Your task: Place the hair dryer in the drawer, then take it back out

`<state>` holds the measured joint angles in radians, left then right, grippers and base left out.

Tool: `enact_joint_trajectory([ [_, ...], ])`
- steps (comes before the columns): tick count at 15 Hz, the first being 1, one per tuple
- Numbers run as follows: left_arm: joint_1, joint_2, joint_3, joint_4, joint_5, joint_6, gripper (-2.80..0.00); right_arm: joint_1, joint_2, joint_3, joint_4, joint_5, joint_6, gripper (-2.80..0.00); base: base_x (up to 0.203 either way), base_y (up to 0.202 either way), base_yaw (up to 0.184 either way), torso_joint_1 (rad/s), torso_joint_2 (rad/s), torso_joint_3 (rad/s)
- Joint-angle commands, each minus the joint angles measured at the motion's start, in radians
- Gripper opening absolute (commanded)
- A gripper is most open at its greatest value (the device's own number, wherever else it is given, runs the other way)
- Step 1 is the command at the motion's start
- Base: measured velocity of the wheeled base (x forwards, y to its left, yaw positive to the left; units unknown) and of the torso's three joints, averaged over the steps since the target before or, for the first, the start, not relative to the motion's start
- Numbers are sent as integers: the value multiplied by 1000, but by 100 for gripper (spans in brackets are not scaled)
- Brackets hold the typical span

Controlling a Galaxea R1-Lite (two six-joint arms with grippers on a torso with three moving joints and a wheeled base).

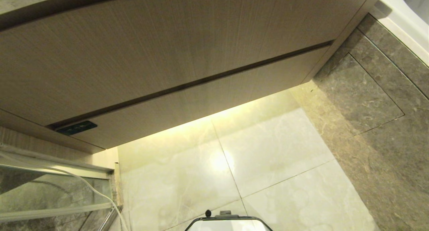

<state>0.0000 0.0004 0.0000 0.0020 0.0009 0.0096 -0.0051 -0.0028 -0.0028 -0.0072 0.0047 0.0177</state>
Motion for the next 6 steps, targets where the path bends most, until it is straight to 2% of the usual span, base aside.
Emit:
enact_joint_trajectory([
  [1, 0, 0, 0, 1, 1, 0, -280, 0, 1, 0, -2, 1, 2, -280, 0, 0, 0, 0, 0, 0],
  [6, 0, 0, 0, 0, 1, 0, -280, 0, 2, 0, 0, 1, 5, -280, 0, 0, 0, 0, 0, 0],
])
